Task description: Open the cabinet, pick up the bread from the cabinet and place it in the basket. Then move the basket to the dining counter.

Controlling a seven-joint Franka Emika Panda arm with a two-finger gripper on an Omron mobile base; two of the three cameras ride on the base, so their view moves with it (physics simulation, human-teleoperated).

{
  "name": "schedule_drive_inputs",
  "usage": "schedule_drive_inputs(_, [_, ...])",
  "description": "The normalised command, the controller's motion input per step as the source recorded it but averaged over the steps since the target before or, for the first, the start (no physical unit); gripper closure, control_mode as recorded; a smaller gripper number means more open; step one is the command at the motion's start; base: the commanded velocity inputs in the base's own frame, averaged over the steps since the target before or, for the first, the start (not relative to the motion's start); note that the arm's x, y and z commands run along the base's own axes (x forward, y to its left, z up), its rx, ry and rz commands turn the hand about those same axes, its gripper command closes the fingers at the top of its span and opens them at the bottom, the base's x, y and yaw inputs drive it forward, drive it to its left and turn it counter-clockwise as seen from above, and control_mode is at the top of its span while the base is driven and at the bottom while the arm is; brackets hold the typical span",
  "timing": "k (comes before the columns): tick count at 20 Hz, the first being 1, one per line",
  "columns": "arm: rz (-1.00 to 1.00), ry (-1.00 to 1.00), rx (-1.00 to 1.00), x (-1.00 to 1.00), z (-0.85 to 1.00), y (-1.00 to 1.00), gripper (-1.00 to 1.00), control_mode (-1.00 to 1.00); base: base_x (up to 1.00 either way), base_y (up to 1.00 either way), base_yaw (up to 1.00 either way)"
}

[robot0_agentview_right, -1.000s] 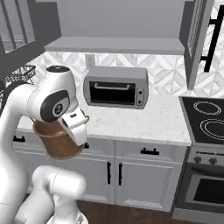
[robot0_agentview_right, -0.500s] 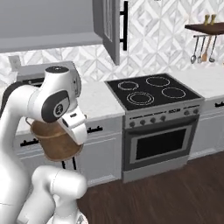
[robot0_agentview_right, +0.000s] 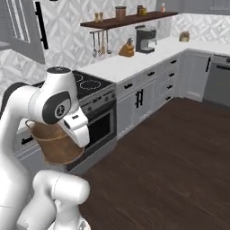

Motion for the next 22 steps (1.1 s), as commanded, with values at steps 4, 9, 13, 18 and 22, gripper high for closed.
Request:
schedule_drive_inputs(4, [0.0, 0.0, 0.0, 0.0, 0.0, 0.0, 1.0, 1.0, 0.0, -0.55, -0.86])
schedule_drive_inputs(9, [0.0, 0.0, 0.0, 0.0, 0.0, 0.0, 1.0, 1.0, 0.03, -0.84, -0.77])
schedule_drive_inputs(13, [0.0, 0.0, 0.0, 0.0, 0.0, 0.0, 1.0, 1.0, 0.37, -0.83, -0.65])
schedule_drive_inputs(18, [0.0, 0.0, 0.0, 0.0, 0.0, 0.0, 1.0, 1.0, 0.97, -0.53, -0.28])
schedule_drive_inputs(22, [0.0, 0.0, 0.0, 0.0, 0.0, 0.0, 1.0, 1.0, 1.0, -0.34, -0.01])
